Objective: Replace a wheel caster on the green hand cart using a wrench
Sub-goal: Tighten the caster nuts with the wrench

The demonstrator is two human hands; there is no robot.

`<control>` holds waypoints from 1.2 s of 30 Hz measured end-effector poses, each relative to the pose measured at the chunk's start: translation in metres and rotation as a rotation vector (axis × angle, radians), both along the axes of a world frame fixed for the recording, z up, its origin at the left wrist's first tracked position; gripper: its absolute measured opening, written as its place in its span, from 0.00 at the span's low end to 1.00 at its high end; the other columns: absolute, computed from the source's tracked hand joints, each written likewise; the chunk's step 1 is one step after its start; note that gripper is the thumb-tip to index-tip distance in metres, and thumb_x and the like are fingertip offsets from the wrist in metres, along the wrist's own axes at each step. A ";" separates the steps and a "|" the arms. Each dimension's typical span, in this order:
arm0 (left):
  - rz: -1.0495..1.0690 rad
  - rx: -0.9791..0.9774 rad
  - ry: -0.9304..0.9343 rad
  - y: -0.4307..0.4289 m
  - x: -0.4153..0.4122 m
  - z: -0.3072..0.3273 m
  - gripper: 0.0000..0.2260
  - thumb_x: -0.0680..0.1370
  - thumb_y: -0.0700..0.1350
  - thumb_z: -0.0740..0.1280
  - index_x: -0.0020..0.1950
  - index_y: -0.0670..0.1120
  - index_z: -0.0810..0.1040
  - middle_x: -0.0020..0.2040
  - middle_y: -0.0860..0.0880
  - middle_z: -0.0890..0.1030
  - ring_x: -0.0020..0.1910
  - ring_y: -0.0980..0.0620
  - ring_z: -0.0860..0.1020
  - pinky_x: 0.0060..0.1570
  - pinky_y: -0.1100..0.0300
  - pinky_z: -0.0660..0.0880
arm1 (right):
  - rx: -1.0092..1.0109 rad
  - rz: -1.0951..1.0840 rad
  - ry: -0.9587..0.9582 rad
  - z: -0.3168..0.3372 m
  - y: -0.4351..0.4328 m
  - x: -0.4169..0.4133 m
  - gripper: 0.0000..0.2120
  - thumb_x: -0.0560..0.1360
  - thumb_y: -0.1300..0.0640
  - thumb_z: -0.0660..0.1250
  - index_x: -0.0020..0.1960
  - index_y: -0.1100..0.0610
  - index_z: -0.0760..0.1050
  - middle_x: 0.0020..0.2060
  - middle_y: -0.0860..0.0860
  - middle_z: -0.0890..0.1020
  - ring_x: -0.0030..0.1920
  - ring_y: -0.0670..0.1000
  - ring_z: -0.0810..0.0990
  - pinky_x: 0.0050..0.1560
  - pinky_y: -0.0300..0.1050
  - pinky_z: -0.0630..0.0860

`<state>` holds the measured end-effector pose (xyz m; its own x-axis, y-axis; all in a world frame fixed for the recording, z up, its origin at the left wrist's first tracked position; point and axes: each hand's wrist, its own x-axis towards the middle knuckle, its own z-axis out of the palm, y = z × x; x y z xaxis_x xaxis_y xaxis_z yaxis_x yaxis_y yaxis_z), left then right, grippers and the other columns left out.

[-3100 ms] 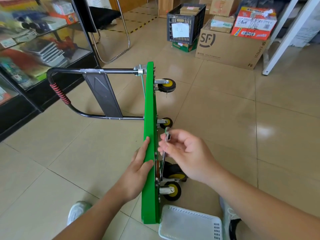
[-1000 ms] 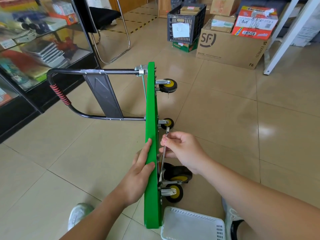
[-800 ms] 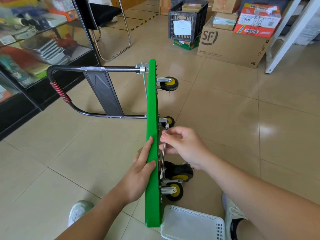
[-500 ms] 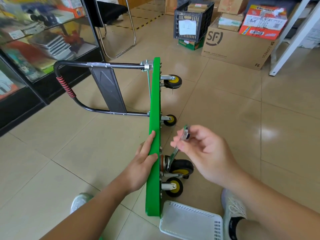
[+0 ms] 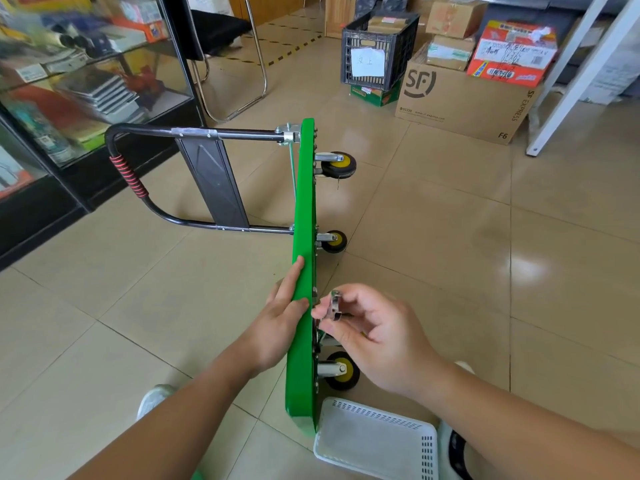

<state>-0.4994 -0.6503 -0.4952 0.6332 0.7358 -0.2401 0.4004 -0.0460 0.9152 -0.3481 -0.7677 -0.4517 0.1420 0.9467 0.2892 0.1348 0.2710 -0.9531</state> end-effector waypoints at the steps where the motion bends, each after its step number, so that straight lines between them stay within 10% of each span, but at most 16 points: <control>1: 0.000 0.001 -0.007 0.000 0.000 0.000 0.27 0.87 0.47 0.54 0.81 0.67 0.48 0.74 0.57 0.61 0.57 0.84 0.64 0.52 0.81 0.62 | -0.003 0.002 0.006 0.000 0.001 0.000 0.06 0.76 0.68 0.70 0.53 0.64 0.79 0.49 0.55 0.85 0.52 0.52 0.85 0.56 0.42 0.80; 5: 0.009 -0.001 -0.027 0.000 0.000 -0.001 0.30 0.80 0.57 0.55 0.80 0.70 0.48 0.76 0.57 0.60 0.67 0.69 0.65 0.63 0.69 0.61 | -0.022 -0.005 -0.003 0.000 0.011 0.000 0.06 0.76 0.68 0.71 0.52 0.64 0.79 0.48 0.54 0.85 0.51 0.51 0.85 0.55 0.42 0.80; 19: -0.023 0.008 -0.015 0.000 -0.002 0.001 0.29 0.83 0.52 0.54 0.82 0.67 0.47 0.71 0.60 0.62 0.56 0.87 0.61 0.59 0.76 0.59 | 0.111 0.063 -0.264 -0.012 -0.002 -0.005 0.10 0.76 0.62 0.71 0.56 0.53 0.77 0.49 0.53 0.83 0.50 0.52 0.85 0.50 0.52 0.83; 36: -0.022 -0.082 -0.076 0.004 -0.005 0.001 0.29 0.77 0.56 0.57 0.74 0.77 0.52 0.74 0.59 0.62 0.67 0.73 0.63 0.67 0.62 0.62 | 0.174 -0.021 -0.310 -0.015 -0.004 0.003 0.15 0.74 0.65 0.75 0.56 0.51 0.79 0.50 0.49 0.86 0.53 0.48 0.85 0.52 0.49 0.83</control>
